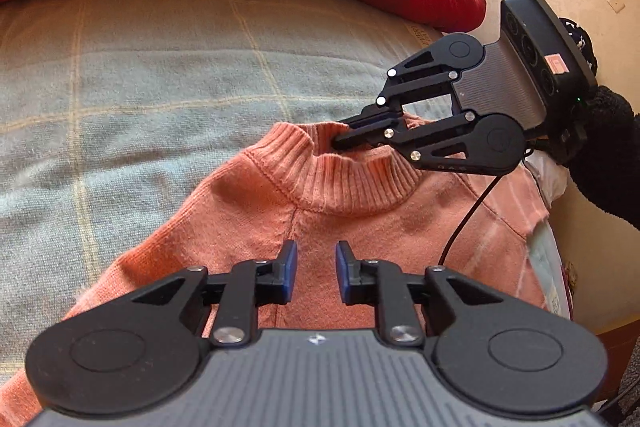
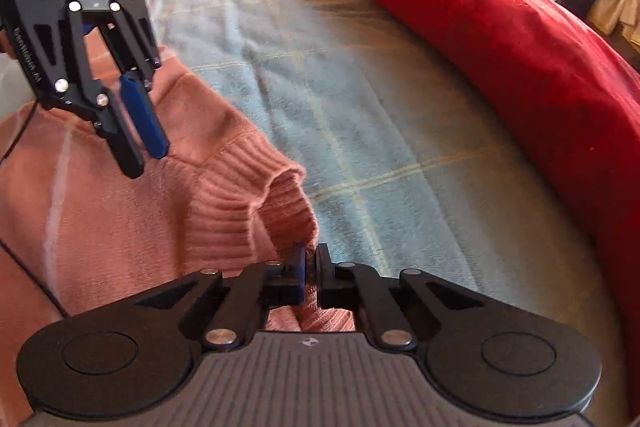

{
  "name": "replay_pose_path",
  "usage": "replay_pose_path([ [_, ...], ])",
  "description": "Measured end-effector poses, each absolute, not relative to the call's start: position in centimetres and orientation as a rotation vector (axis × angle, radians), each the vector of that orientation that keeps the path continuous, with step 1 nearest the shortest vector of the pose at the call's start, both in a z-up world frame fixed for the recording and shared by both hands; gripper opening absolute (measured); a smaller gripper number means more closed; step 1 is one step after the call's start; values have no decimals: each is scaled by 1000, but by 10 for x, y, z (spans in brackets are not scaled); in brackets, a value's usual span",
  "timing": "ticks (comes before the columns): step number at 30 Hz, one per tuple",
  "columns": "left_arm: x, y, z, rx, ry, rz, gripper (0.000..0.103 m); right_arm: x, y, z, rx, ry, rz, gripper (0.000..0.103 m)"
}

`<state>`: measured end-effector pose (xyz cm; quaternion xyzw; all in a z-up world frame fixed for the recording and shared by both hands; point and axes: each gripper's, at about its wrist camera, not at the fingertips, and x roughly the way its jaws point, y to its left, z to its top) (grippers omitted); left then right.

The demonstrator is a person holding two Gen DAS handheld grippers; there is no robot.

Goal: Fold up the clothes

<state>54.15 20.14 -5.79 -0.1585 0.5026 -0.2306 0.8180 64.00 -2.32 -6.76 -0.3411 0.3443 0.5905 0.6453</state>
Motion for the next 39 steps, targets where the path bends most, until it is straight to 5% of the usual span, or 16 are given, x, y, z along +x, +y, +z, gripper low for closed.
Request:
replay_pose_path([
  [7,550,192,-53,-296,1000,-454,28,654,-47,-51,-540,864,1180,25],
  [12,552,176,-50,-292,950,-511,30,650,-94,-32,-356,933,1087,28],
  [21,588,161,-76,-335,953,-368,29,665,-77,-81,-243,954,941,33],
  [31,512,152,-17,-81,962,-295,44,610,-139,-39,-210,971,898,81],
  [39,439,111,-25,22,997,-233,59,545,-165,-42,-207,1026,861,92],
])
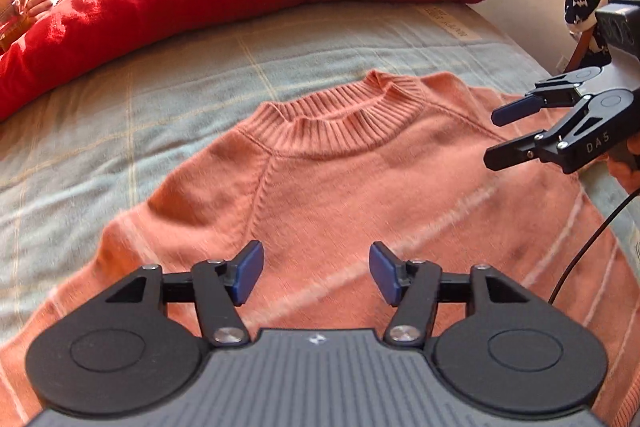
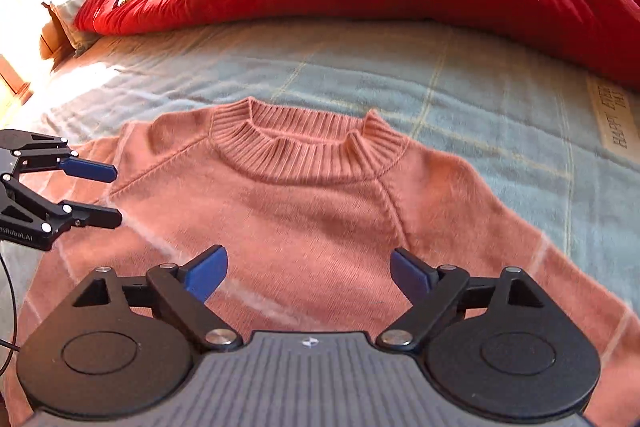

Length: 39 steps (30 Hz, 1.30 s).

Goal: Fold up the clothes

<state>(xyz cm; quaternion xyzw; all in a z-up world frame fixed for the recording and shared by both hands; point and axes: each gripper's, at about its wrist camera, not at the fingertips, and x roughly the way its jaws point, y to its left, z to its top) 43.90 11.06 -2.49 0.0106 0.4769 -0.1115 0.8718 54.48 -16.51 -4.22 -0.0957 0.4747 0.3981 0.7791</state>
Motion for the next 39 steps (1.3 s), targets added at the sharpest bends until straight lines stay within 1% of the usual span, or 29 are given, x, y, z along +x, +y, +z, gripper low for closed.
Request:
replay_pose_path([
  [4,426,82,-42,38,950,-290,60,523,-165,-53,-189,1039,854,92],
  [6,426,95,-47,6,951,-259,64,516,-169,-57,-175,1055,839,92],
  [9,426,116,-54,-45,953,-207,64,510,-183,-61,-177,1074,801,92],
  [10,426,123,-56,-62,954,-190,64,509,-190,-62,-189,1076,784,95],
  [12,425,150,-53,-118,966,-140,63,508,-203,-65,-206,1091,737,98],
  [13,424,156,-50,-131,970,-127,60,507,-208,-66,-202,1097,718,98],
  [15,421,168,-42,-149,979,-104,60,506,-217,-66,-193,1108,680,98],
  [16,420,165,-37,-128,986,-86,59,505,-221,-66,-186,1109,667,98],
  [18,415,153,-30,-113,966,-127,62,498,-217,-62,-174,1092,677,98],
  [20,410,139,-28,-88,956,-173,67,491,-209,-60,-175,1075,693,99],
  [23,399,123,-40,-25,986,-215,67,478,-190,-68,-245,1063,714,102],
  [26,377,130,-49,-3,987,-185,69,469,-178,-81,-339,1037,695,103],
  [32,341,169,-35,-91,1009,-77,69,466,-184,-86,-293,1007,667,103],
  [36,337,153,-21,-45,947,-143,69,465,-175,-86,-306,1012,614,103],
  [39,343,127,-26,38,923,-262,71,463,-172,-81,-302,1020,583,103],
])
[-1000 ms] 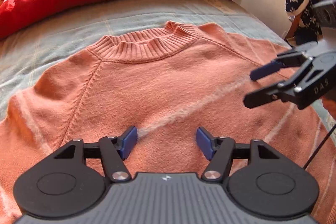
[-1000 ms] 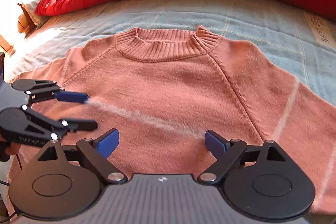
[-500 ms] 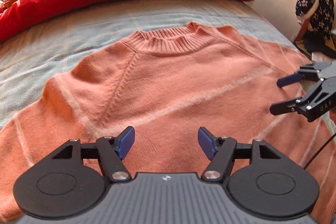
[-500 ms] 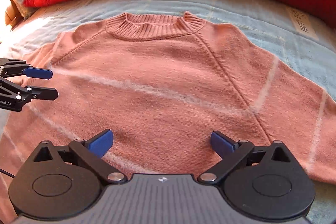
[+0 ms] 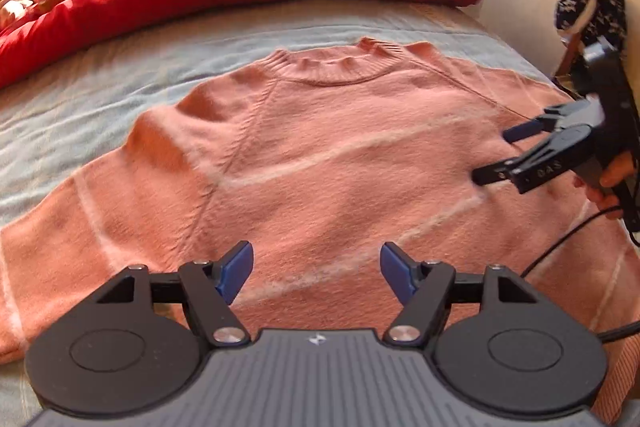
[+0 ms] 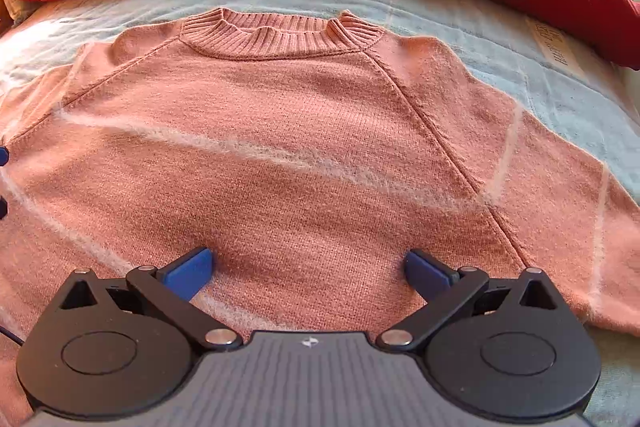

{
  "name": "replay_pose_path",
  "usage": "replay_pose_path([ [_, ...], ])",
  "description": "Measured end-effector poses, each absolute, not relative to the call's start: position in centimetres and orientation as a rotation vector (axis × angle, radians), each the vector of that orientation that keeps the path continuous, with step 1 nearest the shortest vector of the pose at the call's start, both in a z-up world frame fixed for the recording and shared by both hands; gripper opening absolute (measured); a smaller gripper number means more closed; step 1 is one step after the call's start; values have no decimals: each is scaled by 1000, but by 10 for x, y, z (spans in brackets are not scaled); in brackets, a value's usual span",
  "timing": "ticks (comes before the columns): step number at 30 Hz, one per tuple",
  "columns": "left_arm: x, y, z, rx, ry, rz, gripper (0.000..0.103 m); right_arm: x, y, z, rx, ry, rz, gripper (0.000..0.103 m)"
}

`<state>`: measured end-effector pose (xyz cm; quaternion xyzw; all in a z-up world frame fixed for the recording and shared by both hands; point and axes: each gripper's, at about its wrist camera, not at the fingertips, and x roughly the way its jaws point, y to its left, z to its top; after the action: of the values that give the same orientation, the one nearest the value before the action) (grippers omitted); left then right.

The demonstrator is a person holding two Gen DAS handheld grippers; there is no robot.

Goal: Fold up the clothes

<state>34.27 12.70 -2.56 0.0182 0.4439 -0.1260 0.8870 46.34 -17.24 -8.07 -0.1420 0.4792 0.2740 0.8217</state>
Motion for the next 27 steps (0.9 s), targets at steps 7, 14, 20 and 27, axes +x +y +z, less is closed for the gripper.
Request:
replay_pose_path([
  [7,328,120,-52,-36,960,-215,79,427,-188,-69,-311,955,629,103],
  [14,304,96,-35,19,929,-160,79,372,-224,-67,-351,958,595,103],
  [20,296,53,-34,78,907,-214,79,345,-235,-71,-366,949,645,103],
  [27,252,40,-50,159,998,-171,82,328,-270,-82,-369,997,660,103],
])
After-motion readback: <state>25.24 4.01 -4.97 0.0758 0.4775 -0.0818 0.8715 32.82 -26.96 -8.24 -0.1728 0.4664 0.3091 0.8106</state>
